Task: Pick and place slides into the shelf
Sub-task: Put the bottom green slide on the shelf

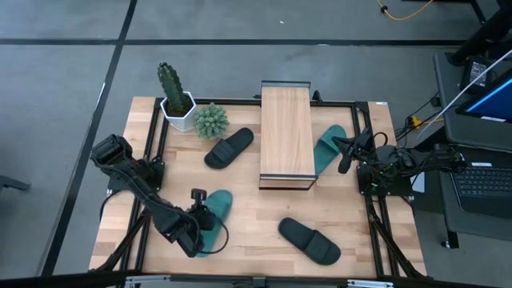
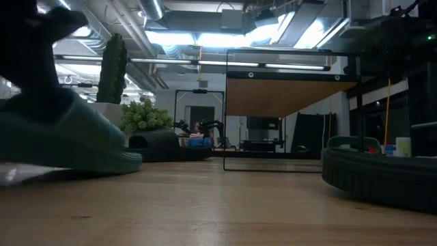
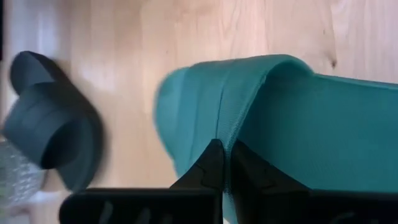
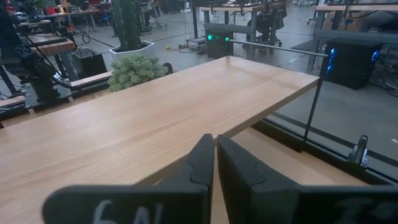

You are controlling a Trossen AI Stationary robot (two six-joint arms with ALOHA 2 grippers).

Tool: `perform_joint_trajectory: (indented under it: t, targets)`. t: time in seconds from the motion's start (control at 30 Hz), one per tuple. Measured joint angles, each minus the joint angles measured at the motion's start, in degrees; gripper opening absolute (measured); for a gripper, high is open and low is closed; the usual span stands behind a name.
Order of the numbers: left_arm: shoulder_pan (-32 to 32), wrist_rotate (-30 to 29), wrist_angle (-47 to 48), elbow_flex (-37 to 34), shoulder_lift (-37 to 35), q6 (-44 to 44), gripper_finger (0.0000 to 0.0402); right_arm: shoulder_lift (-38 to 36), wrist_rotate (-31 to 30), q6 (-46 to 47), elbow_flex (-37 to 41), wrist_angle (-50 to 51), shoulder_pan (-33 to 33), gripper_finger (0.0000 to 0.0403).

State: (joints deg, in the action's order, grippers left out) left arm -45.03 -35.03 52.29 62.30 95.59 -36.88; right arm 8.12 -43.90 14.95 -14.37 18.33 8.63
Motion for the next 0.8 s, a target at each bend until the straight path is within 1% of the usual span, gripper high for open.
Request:
perform_joint_trajectory:
  t: [0.17,0.47,0.8]
  targets:
    - [-1.26,-2.94,7.19,4.41,-0.07,-0.51,0.0003,0.0,0.0,1.33,0.0,0.0,0.0,0.0023]
    - [-3.5,-12.18,21.98,14.14,-0.09,-0.5,0.0002,0.0,0.0,1.33,0.0,0.0,-0.01,0.0023]
    - [-3.73,-19.89,35.99,23.92,-0.11,-0.02,0.0002,0.0,0.0,1.34,0.0,-0.02,0.0,0.0023]
